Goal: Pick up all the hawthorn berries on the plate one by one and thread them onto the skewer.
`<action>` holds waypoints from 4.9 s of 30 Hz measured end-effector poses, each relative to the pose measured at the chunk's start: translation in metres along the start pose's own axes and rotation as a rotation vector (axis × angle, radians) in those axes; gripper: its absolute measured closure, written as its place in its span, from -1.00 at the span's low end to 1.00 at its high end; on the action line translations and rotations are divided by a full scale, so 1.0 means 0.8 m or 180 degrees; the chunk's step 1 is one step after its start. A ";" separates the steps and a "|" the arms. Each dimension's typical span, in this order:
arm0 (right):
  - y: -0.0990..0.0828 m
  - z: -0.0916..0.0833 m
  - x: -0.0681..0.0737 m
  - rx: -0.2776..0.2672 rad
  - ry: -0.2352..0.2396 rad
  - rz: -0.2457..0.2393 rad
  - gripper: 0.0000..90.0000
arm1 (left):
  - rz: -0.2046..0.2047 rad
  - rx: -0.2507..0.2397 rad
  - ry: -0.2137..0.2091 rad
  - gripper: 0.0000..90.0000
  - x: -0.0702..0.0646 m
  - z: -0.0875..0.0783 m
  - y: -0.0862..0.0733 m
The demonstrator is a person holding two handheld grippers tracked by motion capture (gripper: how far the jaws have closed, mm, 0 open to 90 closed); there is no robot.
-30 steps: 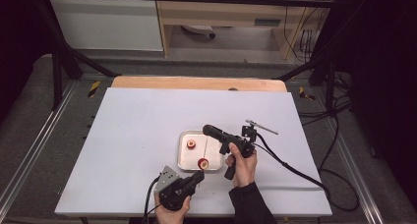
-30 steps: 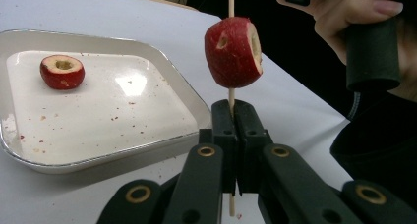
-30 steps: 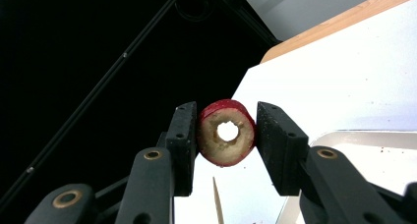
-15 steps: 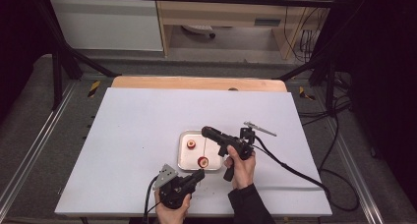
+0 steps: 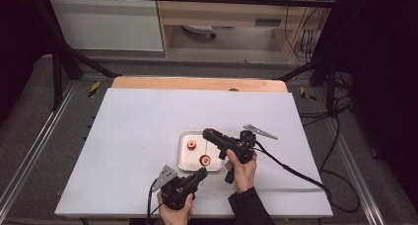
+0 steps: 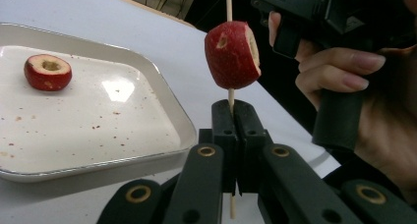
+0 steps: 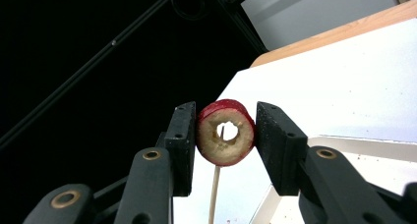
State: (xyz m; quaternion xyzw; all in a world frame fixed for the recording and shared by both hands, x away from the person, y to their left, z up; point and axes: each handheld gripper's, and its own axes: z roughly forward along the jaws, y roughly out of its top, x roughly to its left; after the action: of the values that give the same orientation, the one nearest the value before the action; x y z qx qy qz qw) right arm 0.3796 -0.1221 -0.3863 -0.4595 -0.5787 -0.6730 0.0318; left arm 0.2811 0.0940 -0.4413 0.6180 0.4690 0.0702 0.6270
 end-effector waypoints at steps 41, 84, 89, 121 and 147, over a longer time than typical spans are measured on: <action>0.012 0.002 -0.016 0.1021 -0.0555 -0.1184 -0.69 | 0.0821 0.0451 0.0541 0.97 0.067 -0.056 0.031; 0.000 0.175 -0.024 0.3219 -0.0617 -0.2557 -0.05 | 0.0861 0.0704 0.0684 0.97 0.101 -0.076 0.028; -0.002 0.182 -0.026 0.3349 -0.0557 -0.2607 0.06 | 0.0846 0.0703 0.0675 0.97 0.103 -0.076 0.028; 0.044 0.121 0.004 0.2348 -0.0670 -0.1124 0.37 | 0.0851 0.0599 0.0561 0.97 0.088 -0.074 0.027; 0.025 0.023 0.002 0.0239 0.0136 0.0381 0.38 | 0.0772 0.0131 0.0286 0.97 0.013 -0.034 0.015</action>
State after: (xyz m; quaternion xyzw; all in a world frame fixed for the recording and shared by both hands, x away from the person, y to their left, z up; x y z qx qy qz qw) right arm 0.4009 -0.1131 -0.3718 -0.4774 -0.5742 -0.6573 0.1015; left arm 0.2742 0.1231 -0.4310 0.6791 0.4198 0.1636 0.5795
